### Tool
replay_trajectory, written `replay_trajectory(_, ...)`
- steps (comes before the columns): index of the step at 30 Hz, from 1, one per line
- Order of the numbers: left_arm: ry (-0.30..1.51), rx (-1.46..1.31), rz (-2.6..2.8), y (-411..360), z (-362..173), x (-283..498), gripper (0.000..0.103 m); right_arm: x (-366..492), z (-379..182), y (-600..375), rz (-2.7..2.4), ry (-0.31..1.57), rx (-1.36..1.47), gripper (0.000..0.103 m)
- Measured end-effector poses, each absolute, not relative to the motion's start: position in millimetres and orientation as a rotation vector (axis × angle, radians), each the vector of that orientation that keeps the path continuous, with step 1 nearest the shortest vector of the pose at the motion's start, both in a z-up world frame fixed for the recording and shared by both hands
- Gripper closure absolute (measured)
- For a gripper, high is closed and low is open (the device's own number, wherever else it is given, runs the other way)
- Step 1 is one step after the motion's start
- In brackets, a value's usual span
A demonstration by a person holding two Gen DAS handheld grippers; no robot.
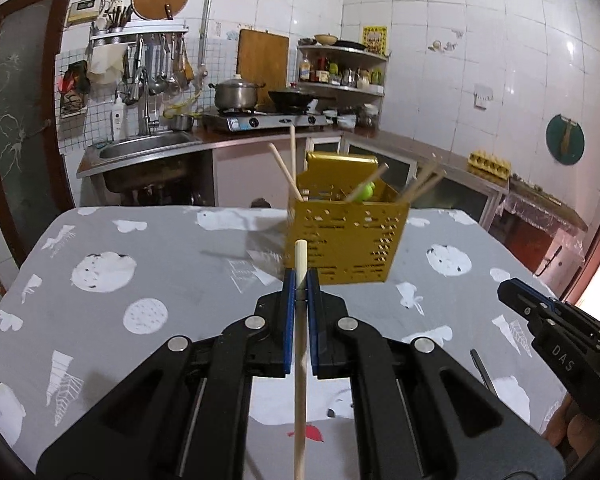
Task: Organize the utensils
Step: 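Lift the wooden chopstick toward the yellow basket with the left tool while the right tool carries its chopstick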
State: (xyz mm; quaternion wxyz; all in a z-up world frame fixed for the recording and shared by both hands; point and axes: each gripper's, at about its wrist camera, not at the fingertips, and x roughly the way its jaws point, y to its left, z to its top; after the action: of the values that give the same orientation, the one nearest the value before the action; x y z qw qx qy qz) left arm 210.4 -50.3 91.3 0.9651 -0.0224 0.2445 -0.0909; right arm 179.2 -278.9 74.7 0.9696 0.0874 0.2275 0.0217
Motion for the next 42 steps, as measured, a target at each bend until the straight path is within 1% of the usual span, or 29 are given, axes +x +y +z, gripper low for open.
replay_trajectory(13, 0.441, -0.092, -0.206, -28, 99, 218, 0.098, 185, 87, -277, 0.106, 0.392, 0.253, 0.094)
replay_trajectory(21, 0.434, -0.074, -0.207, -31, 109, 226, 0.098, 194, 90, -285, 0.165, 0.408, 0.332, 0.093)
replay_trajectory(24, 0.42, -0.061, -0.209, -32, 116, 226, 0.098, 196, 95, -287, 0.168, 0.395, 0.321, 0.093)
replay_trajectory(29, 0.434, -0.068, -0.236, -30, 125, 230, 0.098, 203, 97, -306, 0.295, 0.449, 0.458, 0.098)
replay_trajectory(32, 0.427, -0.07, -0.239, -28, 127, 228, 0.098, 204, 98, -322, 0.299, 0.472, 0.509, 0.098)
replay_trajectory(34, 0.429, -0.057, -0.235, -28, 126, 227, 0.098, 197, 103, -332, 0.208, 0.458, 0.45, 0.098)
replay_trajectory(35, 0.433, -0.053, -0.236, -28, 125, 227, 0.098, 196, 103, -334, 0.179, 0.471, 0.423, 0.096)
replay_trajectory(38, 0.446, -0.056, -0.231, -27, 121, 228, 0.098, 207, 80, -337, 0.071, 0.647, 0.273, 0.092)
replay_trajectory(39, 0.453, -0.064, -0.23, -26, 120, 229, 0.098, 208, 67, -335, 0.013, 0.685, 0.209, 0.085)
replay_trajectory(40, 0.458, -0.069, -0.23, -27, 119, 230, 0.098, 209, 54, -333, -0.037, 0.722, 0.154, 0.053)
replay_trajectory(41, 0.468, -0.075, -0.23, -26, 118, 231, 0.098, 209, 45, -332, -0.066, 0.747, 0.121, 0.033)
replay_trajectory(42, 0.474, -0.077, -0.23, -26, 117, 231, 0.098, 208, 30, -329, -0.093, 0.76, 0.079, 0.033)
